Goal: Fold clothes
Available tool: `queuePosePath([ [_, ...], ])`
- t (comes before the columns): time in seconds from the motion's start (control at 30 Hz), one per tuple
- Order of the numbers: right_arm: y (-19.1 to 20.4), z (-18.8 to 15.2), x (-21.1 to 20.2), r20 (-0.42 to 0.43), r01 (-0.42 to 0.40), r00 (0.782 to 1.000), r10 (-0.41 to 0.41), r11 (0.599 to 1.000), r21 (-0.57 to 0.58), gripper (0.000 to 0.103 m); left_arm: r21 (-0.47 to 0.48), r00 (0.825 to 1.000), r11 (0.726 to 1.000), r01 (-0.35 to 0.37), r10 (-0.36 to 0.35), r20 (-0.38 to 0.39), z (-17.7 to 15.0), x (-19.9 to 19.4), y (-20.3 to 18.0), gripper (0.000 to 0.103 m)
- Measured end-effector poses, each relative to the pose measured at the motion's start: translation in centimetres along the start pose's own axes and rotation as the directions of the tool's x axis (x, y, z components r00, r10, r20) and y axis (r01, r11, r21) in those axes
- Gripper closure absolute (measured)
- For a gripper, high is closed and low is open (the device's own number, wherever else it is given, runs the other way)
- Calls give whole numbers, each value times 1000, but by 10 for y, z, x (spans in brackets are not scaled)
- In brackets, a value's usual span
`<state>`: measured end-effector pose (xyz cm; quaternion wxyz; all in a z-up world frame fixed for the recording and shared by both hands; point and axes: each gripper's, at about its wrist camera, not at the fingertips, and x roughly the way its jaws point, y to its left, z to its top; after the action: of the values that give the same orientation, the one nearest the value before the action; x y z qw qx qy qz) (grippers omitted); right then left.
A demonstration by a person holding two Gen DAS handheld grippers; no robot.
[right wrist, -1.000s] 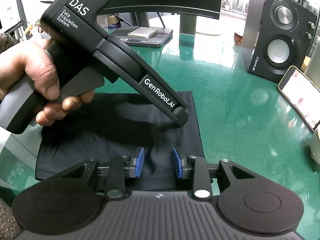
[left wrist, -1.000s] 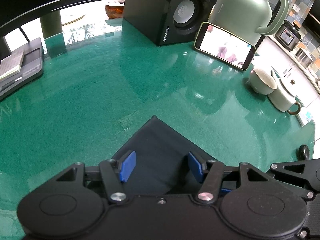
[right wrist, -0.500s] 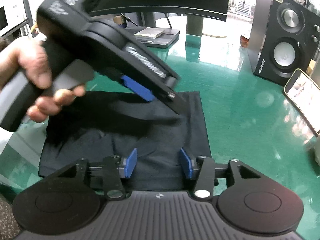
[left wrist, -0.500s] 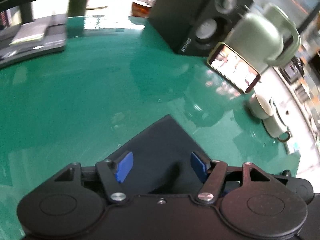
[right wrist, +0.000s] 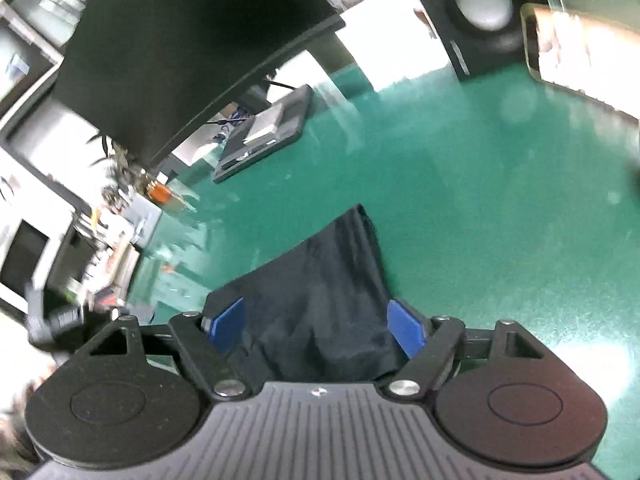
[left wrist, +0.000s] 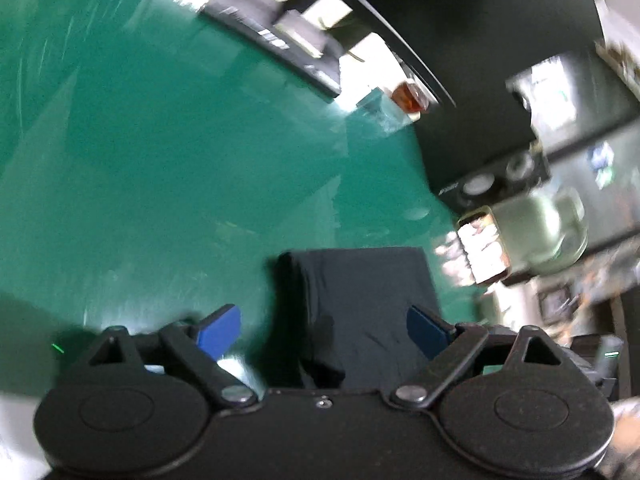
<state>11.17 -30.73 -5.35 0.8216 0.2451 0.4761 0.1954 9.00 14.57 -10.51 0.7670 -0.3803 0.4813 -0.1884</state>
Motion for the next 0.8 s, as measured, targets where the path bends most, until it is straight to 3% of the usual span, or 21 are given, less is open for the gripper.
queuePosePath([
  [0.13, -37, 28, 25, -119, -37, 992, 51, 992, 120, 23, -93, 998, 994, 54, -52, 17, -11, 4, 13, 13],
  [0.4, -46, 43, 46, -281, -98, 952, 123, 990, 99, 14, -151, 996, 984, 90, -89, 10, -25, 21, 24, 12],
  [0.63, -50, 57, 57, -401, -184, 890, 216, 976, 116, 1, -119, 994, 987, 107, -110, -19, -26, 35, 14, 10],
  [0.8, -44, 67, 64, -480, -210, 849, 223, 974, 82, 0, -91, 992, 989, 112, -117, -44, -25, 46, 3, 6],
])
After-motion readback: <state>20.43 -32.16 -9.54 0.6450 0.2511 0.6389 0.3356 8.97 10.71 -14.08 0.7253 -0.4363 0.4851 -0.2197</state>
